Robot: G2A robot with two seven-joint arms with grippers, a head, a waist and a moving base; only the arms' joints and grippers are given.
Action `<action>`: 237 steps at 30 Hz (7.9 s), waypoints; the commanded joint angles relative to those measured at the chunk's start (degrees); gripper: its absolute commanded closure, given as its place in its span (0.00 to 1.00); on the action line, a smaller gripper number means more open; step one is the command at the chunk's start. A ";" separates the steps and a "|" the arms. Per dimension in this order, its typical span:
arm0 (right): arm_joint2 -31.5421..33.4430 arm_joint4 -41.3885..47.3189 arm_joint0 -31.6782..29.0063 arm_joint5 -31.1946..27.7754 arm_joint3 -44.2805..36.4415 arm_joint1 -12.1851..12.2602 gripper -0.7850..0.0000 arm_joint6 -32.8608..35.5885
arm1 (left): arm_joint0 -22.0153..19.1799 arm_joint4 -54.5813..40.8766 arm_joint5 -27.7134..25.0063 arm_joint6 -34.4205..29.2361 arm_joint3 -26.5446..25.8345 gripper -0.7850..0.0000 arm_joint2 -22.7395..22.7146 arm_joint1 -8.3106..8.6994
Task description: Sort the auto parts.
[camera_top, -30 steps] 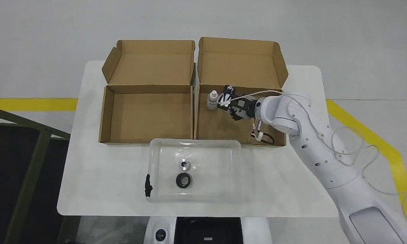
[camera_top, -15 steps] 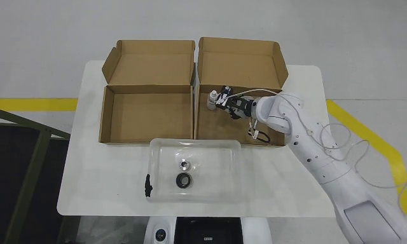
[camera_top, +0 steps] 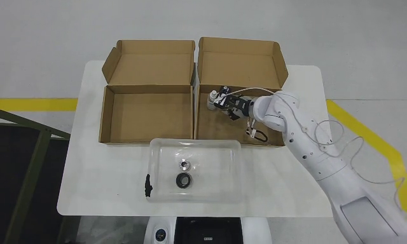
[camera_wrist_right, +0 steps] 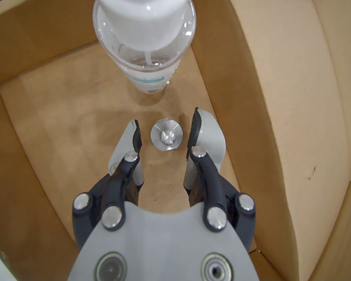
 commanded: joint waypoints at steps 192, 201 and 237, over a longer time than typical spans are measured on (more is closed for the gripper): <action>-5.95 4.28 -1.22 1.03 -15.50 -6.49 1.00 -10.27 | 0.00 0.00 0.00 0.00 0.00 0.00 0.00 0.00; -8.61 5.31 4.04 4.04 -6.70 -9.06 1.00 -9.25 | 0.00 0.00 0.00 0.00 0.00 0.00 0.00 0.00; -19.93 2.47 14.68 12.18 21.23 -21.88 0.97 -8.64 | 0.00 0.00 0.00 0.00 0.00 0.00 0.00 0.00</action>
